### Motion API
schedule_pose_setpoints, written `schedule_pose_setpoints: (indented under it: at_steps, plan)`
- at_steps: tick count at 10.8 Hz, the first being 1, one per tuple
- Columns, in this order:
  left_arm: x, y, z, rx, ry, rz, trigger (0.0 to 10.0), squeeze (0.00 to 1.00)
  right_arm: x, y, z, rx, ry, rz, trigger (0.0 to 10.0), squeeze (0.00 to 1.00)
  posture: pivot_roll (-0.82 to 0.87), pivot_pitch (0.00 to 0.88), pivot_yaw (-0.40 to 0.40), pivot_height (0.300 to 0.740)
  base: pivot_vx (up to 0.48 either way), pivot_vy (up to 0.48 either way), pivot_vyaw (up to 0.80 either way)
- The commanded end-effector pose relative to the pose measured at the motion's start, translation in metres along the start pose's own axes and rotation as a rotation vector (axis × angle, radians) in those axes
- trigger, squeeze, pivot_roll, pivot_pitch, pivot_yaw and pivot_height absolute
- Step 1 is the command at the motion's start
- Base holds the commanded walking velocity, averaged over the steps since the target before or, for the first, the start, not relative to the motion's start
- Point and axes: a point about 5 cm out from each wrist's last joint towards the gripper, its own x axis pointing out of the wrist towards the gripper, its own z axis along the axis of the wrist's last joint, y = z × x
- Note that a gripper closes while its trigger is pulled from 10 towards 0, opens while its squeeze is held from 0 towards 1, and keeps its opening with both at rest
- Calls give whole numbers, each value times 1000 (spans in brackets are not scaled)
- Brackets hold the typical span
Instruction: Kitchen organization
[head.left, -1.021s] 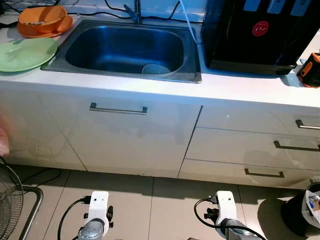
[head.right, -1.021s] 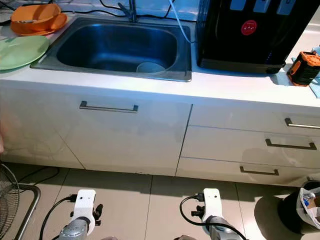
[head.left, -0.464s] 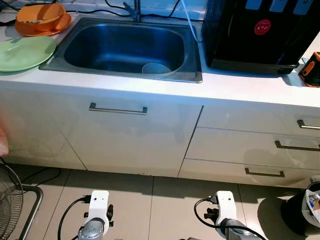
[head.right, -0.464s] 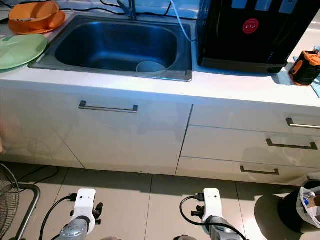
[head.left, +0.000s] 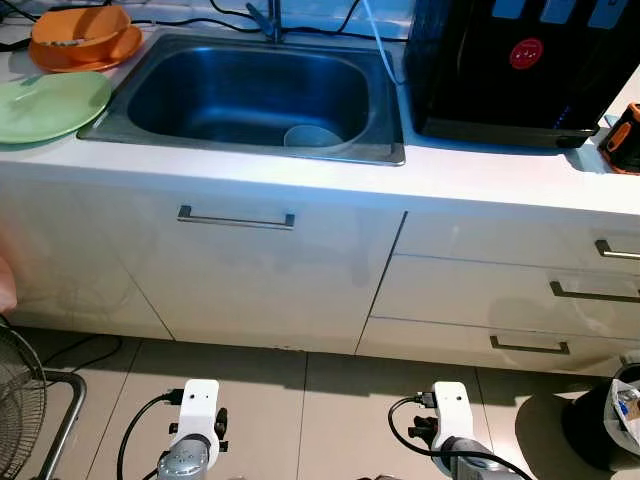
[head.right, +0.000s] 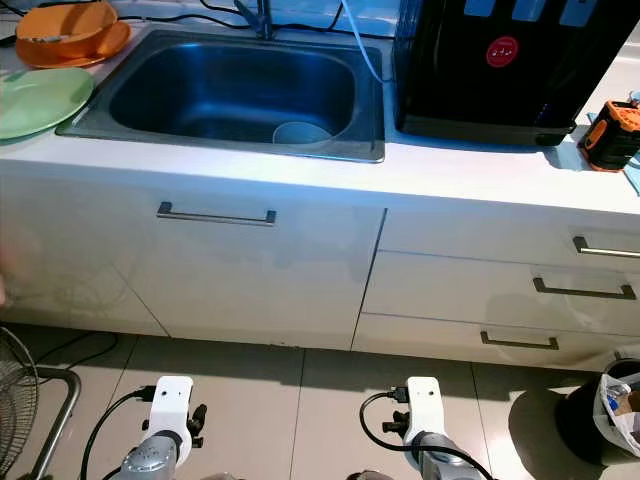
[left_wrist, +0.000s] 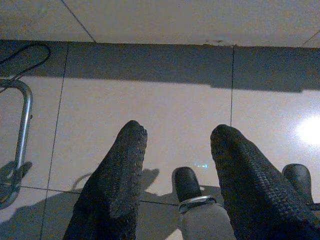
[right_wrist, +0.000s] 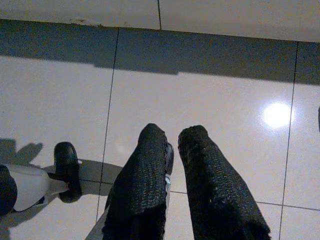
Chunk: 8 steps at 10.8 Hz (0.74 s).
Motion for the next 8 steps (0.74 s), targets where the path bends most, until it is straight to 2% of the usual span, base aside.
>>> schedule_pose_setpoints:
  at_steps: [1,3,8]
  plan:
    - [-2,4,-9,3,40,11,10000,0,-1,-1,-3,14,14,-3,10000,0,10,101,-31,740,0,259,0]
    - [-3,6,-14,0,61,13,10000,0,-1,-2,-3,14,14,-3,10000,0,10,101,-32,740,0,249,0]
    - [-2,7,-12,-8,57,19,10000,0,-1,-2,-3,15,15,-3,10000,0,12,105,-33,740,0,0,0]
